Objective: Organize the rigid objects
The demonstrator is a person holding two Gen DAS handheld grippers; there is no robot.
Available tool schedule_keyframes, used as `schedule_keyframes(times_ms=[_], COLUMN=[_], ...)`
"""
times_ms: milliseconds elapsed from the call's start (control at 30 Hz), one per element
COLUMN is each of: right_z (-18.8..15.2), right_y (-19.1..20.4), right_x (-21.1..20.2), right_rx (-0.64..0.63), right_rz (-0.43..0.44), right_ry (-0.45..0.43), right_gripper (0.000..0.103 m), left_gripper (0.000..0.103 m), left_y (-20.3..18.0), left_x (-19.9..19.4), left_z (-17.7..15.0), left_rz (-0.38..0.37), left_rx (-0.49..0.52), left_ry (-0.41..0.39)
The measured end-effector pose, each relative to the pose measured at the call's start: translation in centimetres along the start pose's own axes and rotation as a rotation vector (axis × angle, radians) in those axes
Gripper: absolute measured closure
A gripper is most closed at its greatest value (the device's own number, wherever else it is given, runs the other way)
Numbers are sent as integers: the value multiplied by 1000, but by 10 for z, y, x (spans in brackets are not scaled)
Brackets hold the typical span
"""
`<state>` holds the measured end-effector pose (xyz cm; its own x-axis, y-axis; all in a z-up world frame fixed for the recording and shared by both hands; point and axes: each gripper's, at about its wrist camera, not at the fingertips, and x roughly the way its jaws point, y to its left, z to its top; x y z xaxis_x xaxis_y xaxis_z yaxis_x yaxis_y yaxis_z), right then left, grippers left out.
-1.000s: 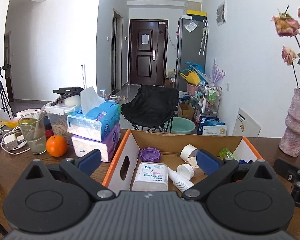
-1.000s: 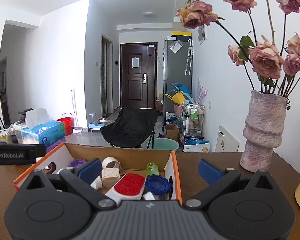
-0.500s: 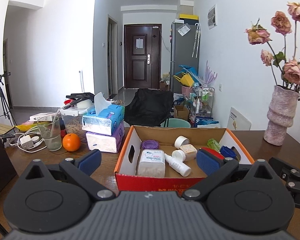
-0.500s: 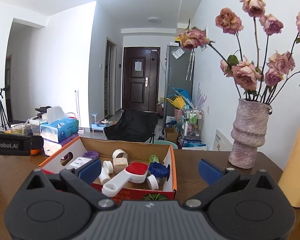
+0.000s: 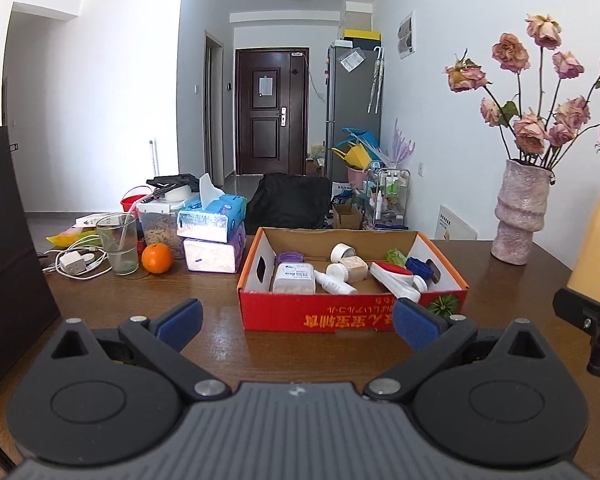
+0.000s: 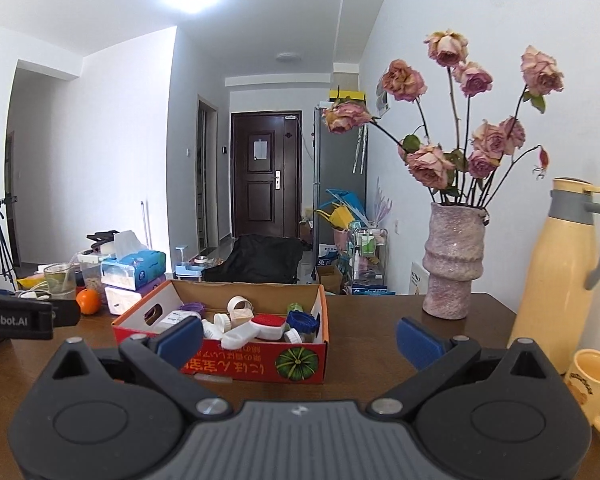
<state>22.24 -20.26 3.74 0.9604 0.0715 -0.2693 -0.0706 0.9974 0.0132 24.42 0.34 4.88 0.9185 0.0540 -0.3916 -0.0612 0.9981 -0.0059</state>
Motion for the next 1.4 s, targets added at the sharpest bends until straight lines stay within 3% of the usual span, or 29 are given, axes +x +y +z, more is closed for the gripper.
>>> schedule_keyframes(times_ms=[600,933,1400], right_z=[-34,-44,-46], right_y=[7,16,19], right_x=[-127,-156,-163], right_rx=[-5,-29,-40], right_rz=[-1,-3,-5], right_ry=[-9,-2,-7], right_gripper=[0,0,0], left_gripper=[0,0,0], left_y=[14,20,21], left_x=[-107,-134,-140], left_z=[-55,-72,-75], left_rz=[6,9,6], left_rx=[15,20,21], left_ry=[0,0,2])
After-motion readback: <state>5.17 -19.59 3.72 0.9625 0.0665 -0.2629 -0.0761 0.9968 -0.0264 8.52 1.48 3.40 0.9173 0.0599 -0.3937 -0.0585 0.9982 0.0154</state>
